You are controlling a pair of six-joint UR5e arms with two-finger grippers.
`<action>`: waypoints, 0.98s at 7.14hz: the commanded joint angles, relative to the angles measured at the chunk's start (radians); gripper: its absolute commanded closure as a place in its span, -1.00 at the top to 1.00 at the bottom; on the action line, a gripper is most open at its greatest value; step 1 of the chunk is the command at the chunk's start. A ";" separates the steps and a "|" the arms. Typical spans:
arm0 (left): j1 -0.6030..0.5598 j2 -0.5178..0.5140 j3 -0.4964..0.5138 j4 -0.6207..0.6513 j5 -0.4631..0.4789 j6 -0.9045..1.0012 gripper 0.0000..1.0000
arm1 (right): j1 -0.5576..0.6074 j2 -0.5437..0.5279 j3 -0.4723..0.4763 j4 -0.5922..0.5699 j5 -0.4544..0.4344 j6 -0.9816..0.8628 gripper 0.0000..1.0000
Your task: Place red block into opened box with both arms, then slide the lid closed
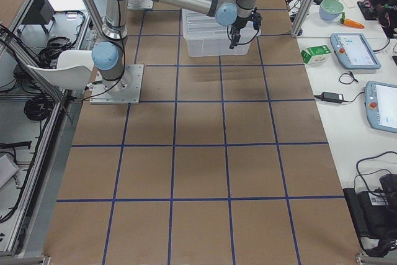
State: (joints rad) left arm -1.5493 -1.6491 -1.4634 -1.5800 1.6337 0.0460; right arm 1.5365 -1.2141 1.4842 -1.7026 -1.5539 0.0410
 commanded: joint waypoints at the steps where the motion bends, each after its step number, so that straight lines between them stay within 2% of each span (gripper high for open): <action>1: 0.000 0.000 0.000 0.000 0.000 0.000 1.00 | -0.003 0.004 0.001 -0.002 -0.047 -0.001 1.00; 7: 0.000 0.000 0.000 0.000 0.000 0.000 1.00 | -0.073 0.001 -0.001 0.001 -0.057 -0.012 1.00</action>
State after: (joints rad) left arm -1.5493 -1.6490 -1.4634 -1.5800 1.6337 0.0460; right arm 1.4821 -1.2127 1.4834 -1.7024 -1.6105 0.0360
